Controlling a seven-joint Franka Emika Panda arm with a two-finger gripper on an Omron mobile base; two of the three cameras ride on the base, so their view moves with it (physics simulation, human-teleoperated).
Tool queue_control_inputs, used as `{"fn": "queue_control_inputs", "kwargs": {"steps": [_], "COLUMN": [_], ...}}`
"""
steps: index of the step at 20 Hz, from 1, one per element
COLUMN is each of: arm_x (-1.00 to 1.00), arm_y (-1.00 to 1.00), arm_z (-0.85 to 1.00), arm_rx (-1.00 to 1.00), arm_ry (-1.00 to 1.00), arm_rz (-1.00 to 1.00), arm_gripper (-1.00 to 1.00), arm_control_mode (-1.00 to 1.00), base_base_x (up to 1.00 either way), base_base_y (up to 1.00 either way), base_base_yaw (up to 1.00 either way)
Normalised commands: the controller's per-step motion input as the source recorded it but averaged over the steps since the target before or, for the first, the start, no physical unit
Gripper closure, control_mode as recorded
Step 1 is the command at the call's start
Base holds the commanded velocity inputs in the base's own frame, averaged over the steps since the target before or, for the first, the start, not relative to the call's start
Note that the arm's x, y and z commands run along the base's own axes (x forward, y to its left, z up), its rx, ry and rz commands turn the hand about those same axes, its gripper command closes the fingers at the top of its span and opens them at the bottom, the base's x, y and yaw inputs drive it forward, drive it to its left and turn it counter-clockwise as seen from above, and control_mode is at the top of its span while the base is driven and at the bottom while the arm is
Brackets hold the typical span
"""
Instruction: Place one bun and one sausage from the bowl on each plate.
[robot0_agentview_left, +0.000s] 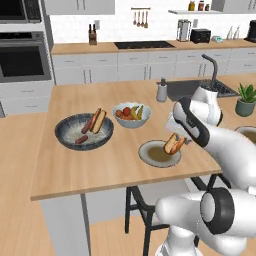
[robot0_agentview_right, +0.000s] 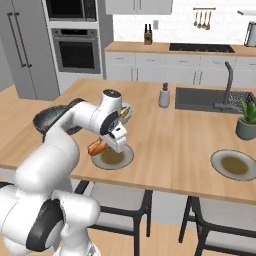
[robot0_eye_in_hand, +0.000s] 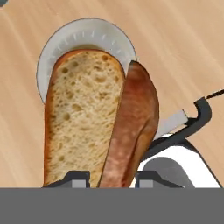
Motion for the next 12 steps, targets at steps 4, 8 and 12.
{"fn": "queue_control_inputs", "kwargs": {"steps": [4,8,12], "arm_x": [0.37,0.33,0.51], "arm_y": [-0.2,0.01,-0.06], "arm_z": [-0.46,-0.12,-0.09], "arm_rx": [-0.07,-0.14,-0.1], "arm_ry": [0.13,0.09,0.01], "arm_rz": [0.86,0.62,0.12], "arm_gripper": [1.0,1.0,1.0], "arm_control_mode": [-1.0,-1.0,-1.0], "base_base_x": [0.0,0.0,0.0], "base_base_y": [0.0,0.0,0.0], "base_base_yaw": [0.0,0.0,0.0]}}
